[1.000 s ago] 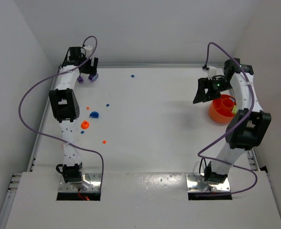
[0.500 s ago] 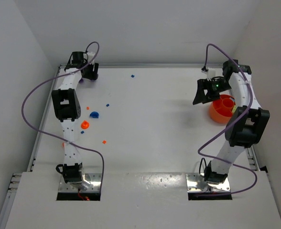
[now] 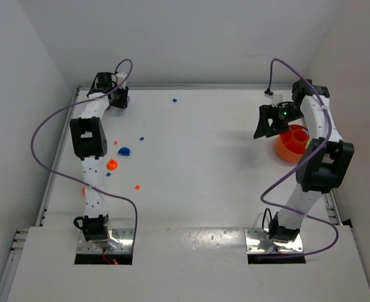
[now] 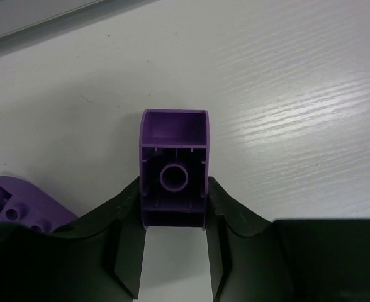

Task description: Sort the legos into containers by color

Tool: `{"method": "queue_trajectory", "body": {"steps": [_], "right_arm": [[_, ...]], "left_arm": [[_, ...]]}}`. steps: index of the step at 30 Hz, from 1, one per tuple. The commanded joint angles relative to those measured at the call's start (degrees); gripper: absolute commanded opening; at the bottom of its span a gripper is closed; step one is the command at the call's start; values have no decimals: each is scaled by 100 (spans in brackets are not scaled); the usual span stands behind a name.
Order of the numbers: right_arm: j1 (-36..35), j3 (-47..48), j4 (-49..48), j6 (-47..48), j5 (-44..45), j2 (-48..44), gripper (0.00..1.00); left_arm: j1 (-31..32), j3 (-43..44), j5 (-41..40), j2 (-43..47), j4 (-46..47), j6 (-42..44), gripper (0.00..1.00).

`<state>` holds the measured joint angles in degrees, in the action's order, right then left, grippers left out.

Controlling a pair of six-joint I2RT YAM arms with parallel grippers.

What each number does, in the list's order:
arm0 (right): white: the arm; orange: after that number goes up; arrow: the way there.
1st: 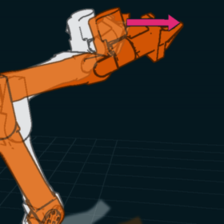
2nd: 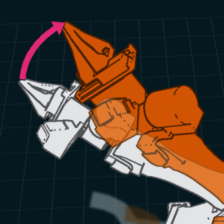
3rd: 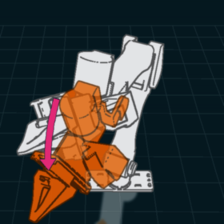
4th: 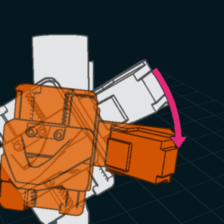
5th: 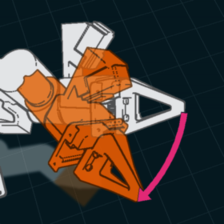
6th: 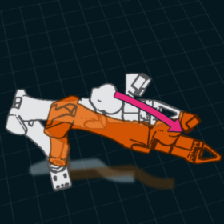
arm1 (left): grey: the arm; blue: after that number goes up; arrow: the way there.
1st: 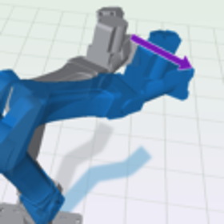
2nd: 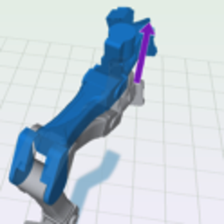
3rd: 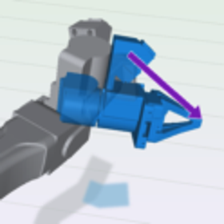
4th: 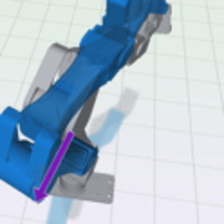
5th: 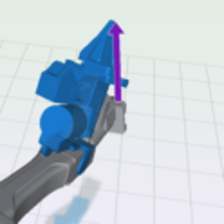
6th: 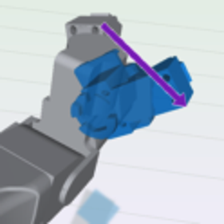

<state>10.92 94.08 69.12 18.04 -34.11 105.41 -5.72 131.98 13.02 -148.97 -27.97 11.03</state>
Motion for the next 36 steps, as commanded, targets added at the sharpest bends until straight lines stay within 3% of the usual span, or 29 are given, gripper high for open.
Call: {"method": "queue_trajectory", "body": {"steps": [1, 4, 8, 12, 15, 21, 25, 29, 32, 36], "right_arm": [[-159, 15, 153, 286, -218, -28, 72], [-230, -266, 268, 612, -411, -256, 72], [-467, -268, 321, 964, -1052, -635, 72], [-713, -127, 268, 1086, -2341, -820, 72], [-967, -74, 636, 1524, -3055, -873, 72], [-1689, 39, 920, 2054, -3479, -1302, 72], [-2084, 110, 174, 1118, -3743, -1680, 73], [-2383, 669, -5, 1120, -3219, -1804, 77], [-2612, 1418, 1162, 1983, -2743, -1436, 78], [-2928, 1139, 1165, 2229, -2373, -1566, 78]], "left_arm": [[-44, -400, 490, 507, 204, 223, 21], [-44, -1287, 806, 1383, 527, 329, 17], [35, -2596, 2044, 2940, 670, 443, 17], [351, -4037, 3764, 4777, 599, 506, 17], [745, -4952, 4549, 5909, 547, 147, 18], [2116, -6148, 4693, 7108, 625, -380, 23], [2977, -6536, 4412, 7540, 1196, -961, 23], [3322, -6458, 4297, 7593, 970, -726, 23], [3454, -6290, 4297, 7443, 521, -312, 23], [3692, -6229, 4078, 7443, 520, -57, 23]]}}
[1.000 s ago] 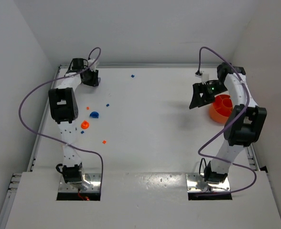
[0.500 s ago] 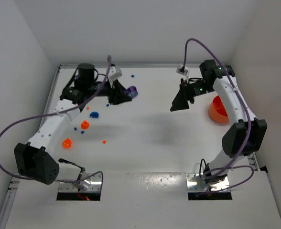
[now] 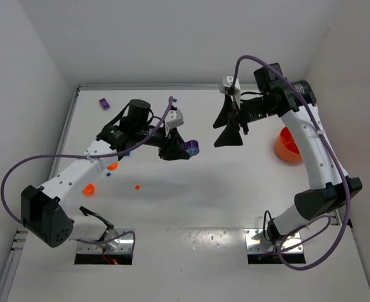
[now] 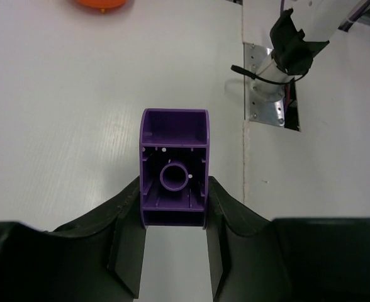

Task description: Sort the legos into containers by color

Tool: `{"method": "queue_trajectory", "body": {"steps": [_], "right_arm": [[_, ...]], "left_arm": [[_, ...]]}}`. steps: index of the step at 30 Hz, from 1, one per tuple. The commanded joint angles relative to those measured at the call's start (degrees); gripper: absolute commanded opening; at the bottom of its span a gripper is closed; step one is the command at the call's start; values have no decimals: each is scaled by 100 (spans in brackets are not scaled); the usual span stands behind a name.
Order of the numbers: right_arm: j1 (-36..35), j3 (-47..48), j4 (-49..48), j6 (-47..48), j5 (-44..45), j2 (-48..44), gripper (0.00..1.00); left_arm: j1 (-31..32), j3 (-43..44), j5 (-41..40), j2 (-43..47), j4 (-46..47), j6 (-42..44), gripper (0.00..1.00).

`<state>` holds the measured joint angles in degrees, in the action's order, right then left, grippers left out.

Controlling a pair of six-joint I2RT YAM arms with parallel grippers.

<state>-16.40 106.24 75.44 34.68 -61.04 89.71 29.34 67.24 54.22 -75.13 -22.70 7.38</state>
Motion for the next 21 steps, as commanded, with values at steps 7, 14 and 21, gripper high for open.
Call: {"method": "queue_trajectory", "body": {"steps": [7, 14, 21], "right_arm": [[-697, -515, 112, 637, 602, 2, 78], [-1067, -384, -177, 470, 1067, 178, 78], [-1242, -613, -1013, -250, 1392, 126, 78]], "left_arm": [[440, 614, 80, -282, -59, 308, 23], [493, 852, 133, -467, -59, 194, 23], [546, 852, 133, -520, -59, 194, 23]]}}
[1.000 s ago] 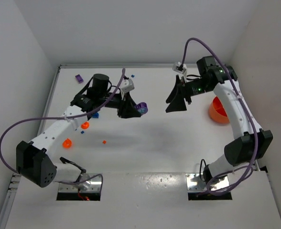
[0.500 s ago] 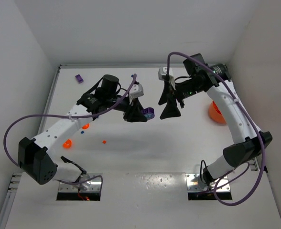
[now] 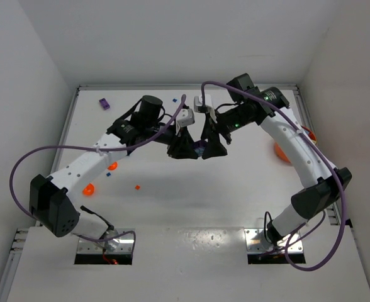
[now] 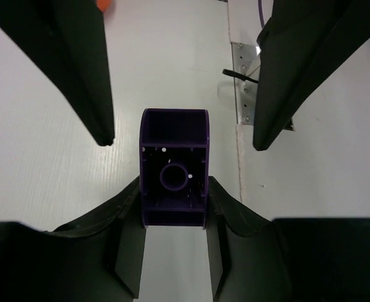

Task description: Sort the legos into containers by color

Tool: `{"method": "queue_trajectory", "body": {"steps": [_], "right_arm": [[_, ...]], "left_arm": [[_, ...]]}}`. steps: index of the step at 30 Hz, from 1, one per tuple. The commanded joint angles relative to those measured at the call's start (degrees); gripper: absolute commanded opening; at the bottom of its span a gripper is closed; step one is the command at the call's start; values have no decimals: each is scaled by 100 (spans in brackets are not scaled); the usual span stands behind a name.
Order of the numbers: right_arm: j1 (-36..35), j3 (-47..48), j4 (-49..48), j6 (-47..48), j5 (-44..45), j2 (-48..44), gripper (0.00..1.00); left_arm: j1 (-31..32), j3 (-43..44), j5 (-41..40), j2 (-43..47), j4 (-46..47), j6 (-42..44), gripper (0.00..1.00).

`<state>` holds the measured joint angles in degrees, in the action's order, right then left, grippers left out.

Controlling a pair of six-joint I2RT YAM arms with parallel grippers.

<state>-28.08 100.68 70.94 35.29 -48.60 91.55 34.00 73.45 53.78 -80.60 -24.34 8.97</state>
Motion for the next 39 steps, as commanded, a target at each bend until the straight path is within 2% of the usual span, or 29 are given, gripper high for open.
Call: {"method": "queue_trajectory", "body": {"steps": [1, 4, 5, 12, 14, 15, 16, 18, 22, 23, 29, 32, 35, 36, 39], "right_arm": [[-75, -58, -563, -312, 149, -58, 76], [-75, -58, -651, -382, 149, -58, 61], [-75, -110, -651, -382, 219, -58, 52], [-75, -347, -476, -330, 325, -58, 36], [-75, -409, -476, -330, 377, -58, 29], [-75, -409, -423, -330, 430, -58, 26], [-75, -409, -423, -330, 430, -58, 23], [-75, -461, -362, -330, 492, -58, 15], [56, -777, -500, -583, 684, -390, 5], [57, -883, -571, -767, 807, -505, 5], [380, -1902, -1151, -1532, 1756, -1366, 0], [661, -2421, -1677, -1972, 3035, -1850, 0], [996, -2992, -2361, -2359, 3881, -2324, 0], [1249, -3315, -2557, -2447, 4398, -2561, 0], [1794, -3878, -3328, -2526, 5120, -2835, 0]], "left_arm": [[81, 231, 177, 27, 105, 34, 23], [81, 231, 177, 27, 105, -18, 23], [81, 231, 177, 27, 105, -18, 23], [81, 82, 177, 132, 439, -326, 25], [81, 82, 177, 132, 500, -379, 29], [81, 82, 177, 132, 500, -440, 33], [28, 82, 177, 132, 561, -519, 44], [-42, 29, 177, 185, 623, -606, 56], [-314, -190, 177, 299, 763, -888, 96], [-463, -269, 177, 351, 764, -967, 100], [-1236, -656, 106, 641, 887, -1336, 100], [-1631, -657, 106, 642, 887, -1337, 100], [-1887, -657, 45, 642, 1017, -1468, 100], [-2036, -657, 45, 642, 1019, -1469, 100], [-2282, -788, -7, 694, 1230, -1469, 100]]}}
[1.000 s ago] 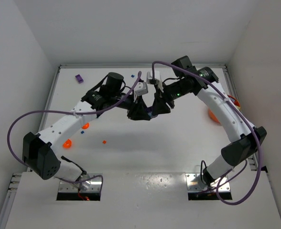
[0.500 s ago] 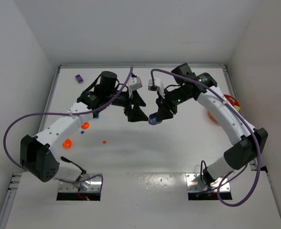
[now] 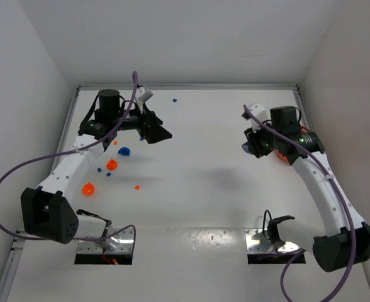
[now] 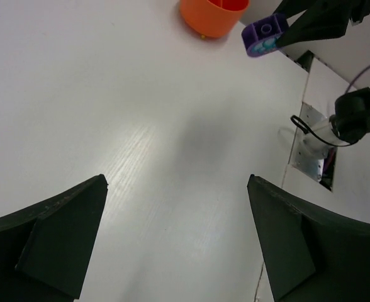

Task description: Sort the legos into containers by color

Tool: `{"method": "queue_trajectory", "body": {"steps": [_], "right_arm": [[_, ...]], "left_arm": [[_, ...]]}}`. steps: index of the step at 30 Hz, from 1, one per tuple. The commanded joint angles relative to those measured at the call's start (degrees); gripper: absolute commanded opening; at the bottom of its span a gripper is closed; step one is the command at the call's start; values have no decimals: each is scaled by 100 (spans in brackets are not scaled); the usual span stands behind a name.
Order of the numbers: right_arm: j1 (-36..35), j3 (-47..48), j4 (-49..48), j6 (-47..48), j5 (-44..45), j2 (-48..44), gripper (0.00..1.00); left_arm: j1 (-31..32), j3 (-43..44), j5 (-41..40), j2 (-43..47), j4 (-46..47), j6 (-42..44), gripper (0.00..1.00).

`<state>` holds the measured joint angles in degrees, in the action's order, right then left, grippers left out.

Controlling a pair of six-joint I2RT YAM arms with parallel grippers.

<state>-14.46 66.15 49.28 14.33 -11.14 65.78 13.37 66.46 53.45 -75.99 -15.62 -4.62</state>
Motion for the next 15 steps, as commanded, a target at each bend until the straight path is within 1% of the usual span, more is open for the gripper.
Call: {"method": "queue_trajectory", "body": {"steps": [1, 3, 4, 8, 9, 11, 12, 15], "right_arm": [[574, -549, -1340, -431, 1482, -328, 0], [847, -865, -1805, -431, 1562, -469, 0], [1101, -937, -1903, -431, 1484, -556, 0], [1647, -1121, -2114, -431, 939, -557, 0], [1761, -1122, -2115, -431, 938, -496, 0], [2085, -1253, -2439, -431, 938, -365, 0], [2183, -1254, -2562, -509, 1007, -294, 0], [2482, -1131, -2914, -983, 1324, -48, 0]], "left_arm": [[-273, -167, 25, 233, 453, -109, 100], [-378, -229, 77, 233, 594, -109, 100], [-448, -230, 139, 233, 595, -109, 100], [-510, -230, 200, 102, 700, -162, 100], [-510, -230, 201, 102, 770, -162, 100], [-510, -230, 149, 101, 893, -381, 100], [-510, -282, 148, 49, 1103, -468, 100], [-510, -335, -1, 49, 1359, -785, 100]]}}
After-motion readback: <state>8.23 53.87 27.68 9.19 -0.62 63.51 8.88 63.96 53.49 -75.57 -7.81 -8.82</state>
